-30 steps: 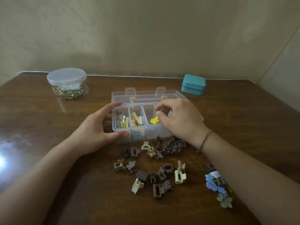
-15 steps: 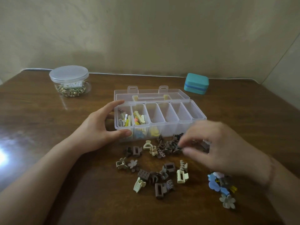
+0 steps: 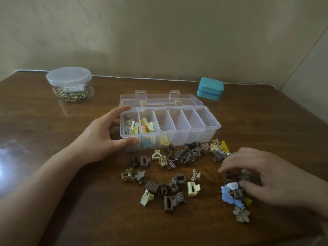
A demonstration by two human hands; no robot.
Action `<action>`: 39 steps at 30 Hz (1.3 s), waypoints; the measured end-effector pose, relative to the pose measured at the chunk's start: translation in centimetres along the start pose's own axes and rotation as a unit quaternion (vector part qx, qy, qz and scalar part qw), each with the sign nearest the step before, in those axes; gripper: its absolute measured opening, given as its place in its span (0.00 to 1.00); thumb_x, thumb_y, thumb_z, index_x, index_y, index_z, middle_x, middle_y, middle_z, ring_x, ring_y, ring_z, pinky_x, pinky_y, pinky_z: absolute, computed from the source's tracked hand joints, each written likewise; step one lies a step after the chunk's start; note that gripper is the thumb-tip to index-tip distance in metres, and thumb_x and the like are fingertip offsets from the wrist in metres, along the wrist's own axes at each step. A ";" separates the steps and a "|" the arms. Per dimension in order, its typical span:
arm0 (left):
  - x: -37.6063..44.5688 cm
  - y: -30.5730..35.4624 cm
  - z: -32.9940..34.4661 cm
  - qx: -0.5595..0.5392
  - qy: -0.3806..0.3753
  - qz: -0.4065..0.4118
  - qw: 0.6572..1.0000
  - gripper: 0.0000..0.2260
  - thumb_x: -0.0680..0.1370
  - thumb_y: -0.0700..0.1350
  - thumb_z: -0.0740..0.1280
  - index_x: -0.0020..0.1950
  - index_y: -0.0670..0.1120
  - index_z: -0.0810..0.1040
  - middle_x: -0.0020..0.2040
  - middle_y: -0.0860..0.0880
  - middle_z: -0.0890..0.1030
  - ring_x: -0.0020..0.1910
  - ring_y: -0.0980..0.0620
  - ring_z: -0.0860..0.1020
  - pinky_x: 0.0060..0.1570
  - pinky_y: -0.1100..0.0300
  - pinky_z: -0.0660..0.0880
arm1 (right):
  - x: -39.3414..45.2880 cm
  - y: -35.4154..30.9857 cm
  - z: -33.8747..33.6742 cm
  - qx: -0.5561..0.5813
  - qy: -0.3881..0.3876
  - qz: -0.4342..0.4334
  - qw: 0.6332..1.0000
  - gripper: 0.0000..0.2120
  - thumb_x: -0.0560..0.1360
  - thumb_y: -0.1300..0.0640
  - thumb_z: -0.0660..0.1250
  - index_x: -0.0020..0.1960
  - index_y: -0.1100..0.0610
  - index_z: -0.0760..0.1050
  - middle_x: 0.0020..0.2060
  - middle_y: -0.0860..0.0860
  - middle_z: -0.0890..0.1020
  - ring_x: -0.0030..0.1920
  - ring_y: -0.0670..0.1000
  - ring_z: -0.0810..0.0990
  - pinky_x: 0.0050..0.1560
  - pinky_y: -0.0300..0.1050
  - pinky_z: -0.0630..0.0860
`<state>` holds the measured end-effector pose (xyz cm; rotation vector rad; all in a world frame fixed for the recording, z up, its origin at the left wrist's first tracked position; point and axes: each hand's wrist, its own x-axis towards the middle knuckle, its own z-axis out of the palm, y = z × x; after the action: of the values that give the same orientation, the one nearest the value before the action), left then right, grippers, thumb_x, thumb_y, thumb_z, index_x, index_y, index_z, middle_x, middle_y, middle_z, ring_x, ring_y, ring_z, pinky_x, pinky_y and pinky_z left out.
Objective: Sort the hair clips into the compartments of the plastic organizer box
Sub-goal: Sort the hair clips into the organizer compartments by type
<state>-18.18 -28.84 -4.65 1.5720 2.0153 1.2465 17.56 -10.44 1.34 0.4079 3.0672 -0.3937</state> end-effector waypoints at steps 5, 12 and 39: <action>0.0 0.2 0.1 0.015 0.001 -0.003 1.000 0.41 0.63 0.65 0.74 0.74 0.67 0.62 0.62 0.69 0.70 0.54 0.80 0.71 0.46 0.78 0.71 | -1.1 1.1 1.1 -0.010 -0.015 -0.023 1.000 0.18 0.71 0.47 0.65 0.58 0.32 0.73 0.61 0.29 0.71 0.65 0.40 0.69 0.56 0.39 0.73; -0.1 0.4 0.1 0.012 0.002 -0.008 1.000 0.41 0.63 0.64 0.75 0.74 0.68 0.62 0.63 0.66 0.70 0.54 0.80 0.71 0.45 0.80 0.71 | -0.5 1.4 1.6 -0.034 0.018 -0.036 0.999 0.10 0.75 0.48 0.68 0.54 0.36 0.77 0.58 0.30 0.71 0.62 0.38 0.68 0.52 0.41 0.75; 0.0 0.7 0.0 0.019 -0.010 -0.022 1.000 0.44 0.62 0.68 0.73 0.75 0.64 0.62 0.68 0.60 0.73 0.62 0.65 0.75 0.64 0.54 0.75 | 6.6 -3.8 -1.2 0.032 0.183 -0.095 0.978 0.09 0.75 0.51 0.65 0.51 0.51 0.81 0.46 0.42 0.81 0.50 0.43 0.78 0.51 0.42 0.75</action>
<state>-17.73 -28.83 -4.12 1.5432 2.0623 1.1790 10.18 -11.96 3.08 0.2065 3.4753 -0.4706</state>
